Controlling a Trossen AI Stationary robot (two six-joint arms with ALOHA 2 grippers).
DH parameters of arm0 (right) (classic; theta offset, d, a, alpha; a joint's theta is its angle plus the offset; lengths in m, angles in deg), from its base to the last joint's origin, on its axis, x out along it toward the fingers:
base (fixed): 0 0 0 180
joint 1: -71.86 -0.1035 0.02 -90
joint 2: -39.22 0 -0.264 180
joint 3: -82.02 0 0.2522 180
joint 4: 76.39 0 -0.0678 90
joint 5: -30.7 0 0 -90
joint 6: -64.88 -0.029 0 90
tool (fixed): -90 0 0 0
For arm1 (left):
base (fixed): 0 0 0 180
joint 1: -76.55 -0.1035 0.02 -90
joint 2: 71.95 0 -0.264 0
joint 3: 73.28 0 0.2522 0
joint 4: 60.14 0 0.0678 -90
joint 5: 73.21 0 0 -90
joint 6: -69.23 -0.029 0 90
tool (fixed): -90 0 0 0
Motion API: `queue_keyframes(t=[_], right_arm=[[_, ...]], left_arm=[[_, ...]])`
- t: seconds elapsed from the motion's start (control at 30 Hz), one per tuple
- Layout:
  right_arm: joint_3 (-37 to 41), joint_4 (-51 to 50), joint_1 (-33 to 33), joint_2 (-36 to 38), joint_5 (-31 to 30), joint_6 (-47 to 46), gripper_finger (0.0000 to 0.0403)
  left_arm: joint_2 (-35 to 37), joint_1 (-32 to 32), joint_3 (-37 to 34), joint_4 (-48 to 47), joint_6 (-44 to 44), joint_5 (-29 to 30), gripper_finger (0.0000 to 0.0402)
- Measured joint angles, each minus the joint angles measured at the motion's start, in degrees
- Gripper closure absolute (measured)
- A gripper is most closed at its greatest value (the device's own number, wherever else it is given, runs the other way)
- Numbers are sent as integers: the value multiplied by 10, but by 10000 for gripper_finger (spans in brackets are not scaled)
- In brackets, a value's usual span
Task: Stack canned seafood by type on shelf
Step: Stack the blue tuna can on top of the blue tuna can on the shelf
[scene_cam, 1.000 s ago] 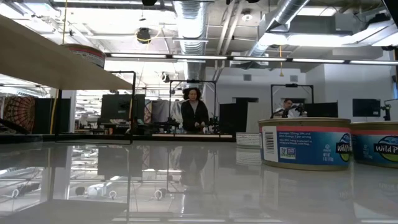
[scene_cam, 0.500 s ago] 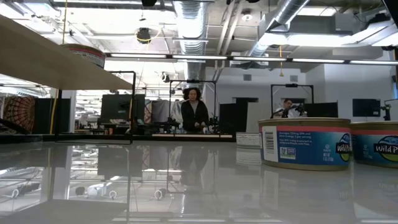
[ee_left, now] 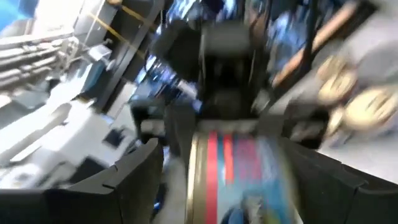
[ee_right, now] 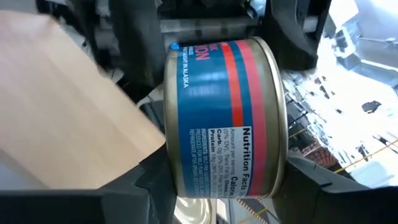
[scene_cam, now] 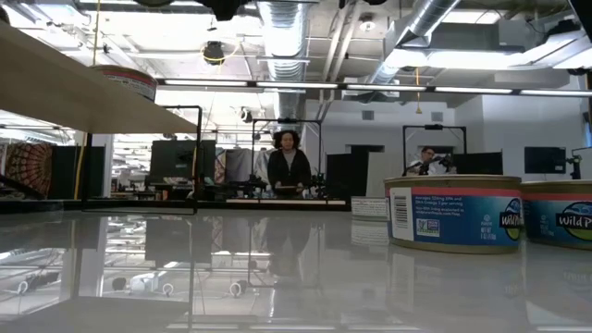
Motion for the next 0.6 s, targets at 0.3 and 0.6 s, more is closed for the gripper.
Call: queue_keyframes(t=[0.3, 0.6], right_arm=[[1, -31, 20, -1, -7, 47, 169], [0, -1, 23, -16, -3, 137, 177]], left_arm=[[50, 76, 1, 8, 197, 33, 101], [113, 127, 1, -12, 392, 85, 101]])
